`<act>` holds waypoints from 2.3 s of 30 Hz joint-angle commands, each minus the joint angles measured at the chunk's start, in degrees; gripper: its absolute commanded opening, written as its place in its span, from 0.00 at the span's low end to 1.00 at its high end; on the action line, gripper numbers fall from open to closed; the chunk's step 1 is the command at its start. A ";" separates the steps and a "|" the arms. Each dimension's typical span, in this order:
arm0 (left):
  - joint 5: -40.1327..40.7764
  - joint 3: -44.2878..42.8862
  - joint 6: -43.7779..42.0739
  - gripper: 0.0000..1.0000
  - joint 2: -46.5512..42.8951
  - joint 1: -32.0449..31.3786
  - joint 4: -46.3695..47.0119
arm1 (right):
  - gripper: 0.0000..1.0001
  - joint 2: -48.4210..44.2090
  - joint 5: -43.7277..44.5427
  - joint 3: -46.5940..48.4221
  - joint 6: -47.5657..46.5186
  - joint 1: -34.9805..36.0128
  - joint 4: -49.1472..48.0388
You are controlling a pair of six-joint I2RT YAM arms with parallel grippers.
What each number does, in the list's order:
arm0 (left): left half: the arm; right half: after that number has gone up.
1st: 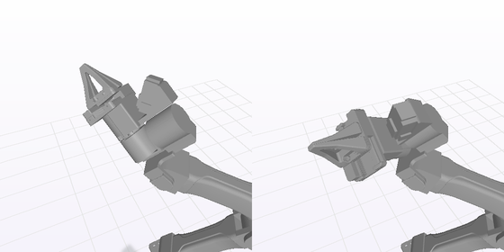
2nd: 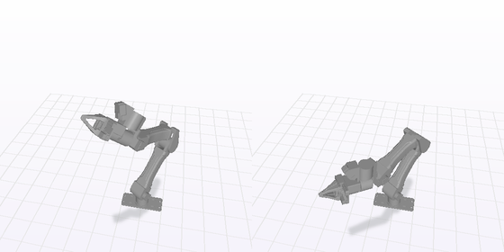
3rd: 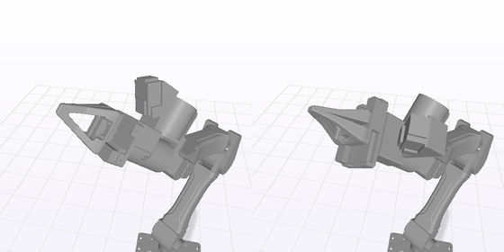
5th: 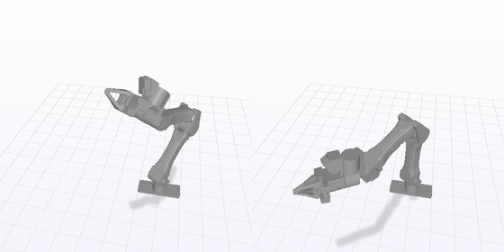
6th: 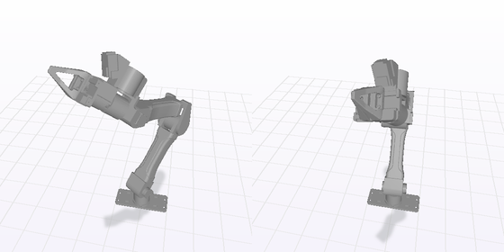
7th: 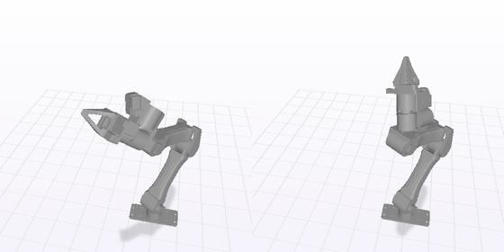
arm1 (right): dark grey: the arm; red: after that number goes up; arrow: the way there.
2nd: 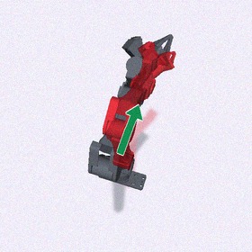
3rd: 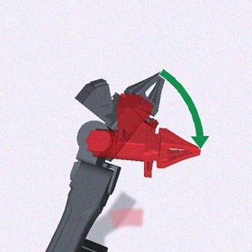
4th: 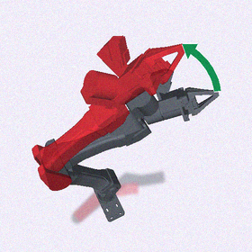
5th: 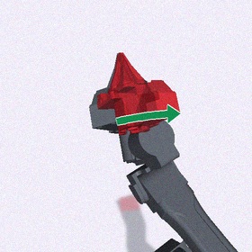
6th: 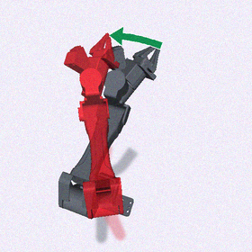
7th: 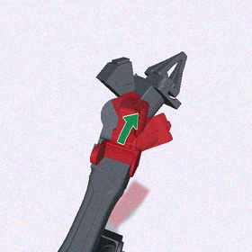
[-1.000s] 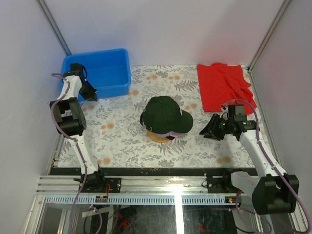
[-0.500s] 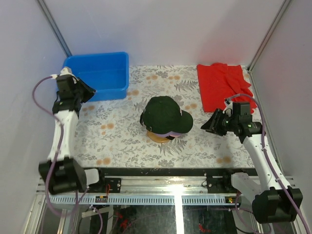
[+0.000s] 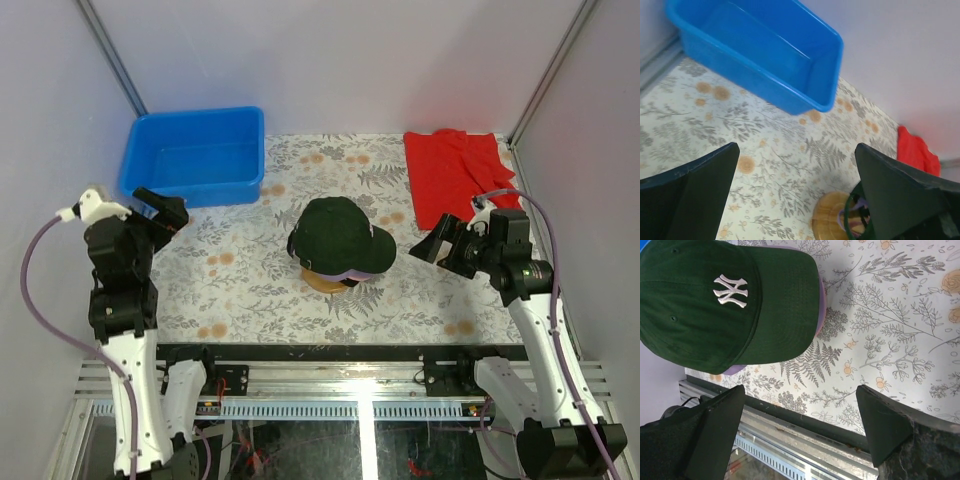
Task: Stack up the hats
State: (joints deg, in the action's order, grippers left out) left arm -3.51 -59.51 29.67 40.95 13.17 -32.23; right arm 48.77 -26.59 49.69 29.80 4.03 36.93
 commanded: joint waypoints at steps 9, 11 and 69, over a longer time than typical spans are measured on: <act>0.46 26.56 -22.11 1.00 -9.01 0.19 19.00 | 0.99 -5.08 -1.90 -0.74 3.22 0.27 -1.68; 0.45 32.39 -21.38 1.00 -10.09 0.11 24.27 | 1.00 -5.32 -1.81 -1.07 3.40 0.27 -1.62; -4.12 65.08 -22.49 1.00 -26.76 -1.22 47.39 | 0.99 -2.25 30.83 -30.40 -27.19 0.25 -42.15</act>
State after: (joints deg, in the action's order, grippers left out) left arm -7.35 -0.38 8.21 14.28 12.25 10.70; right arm 46.13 -1.02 22.96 3.20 4.03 5.06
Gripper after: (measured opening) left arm 0.994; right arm 0.993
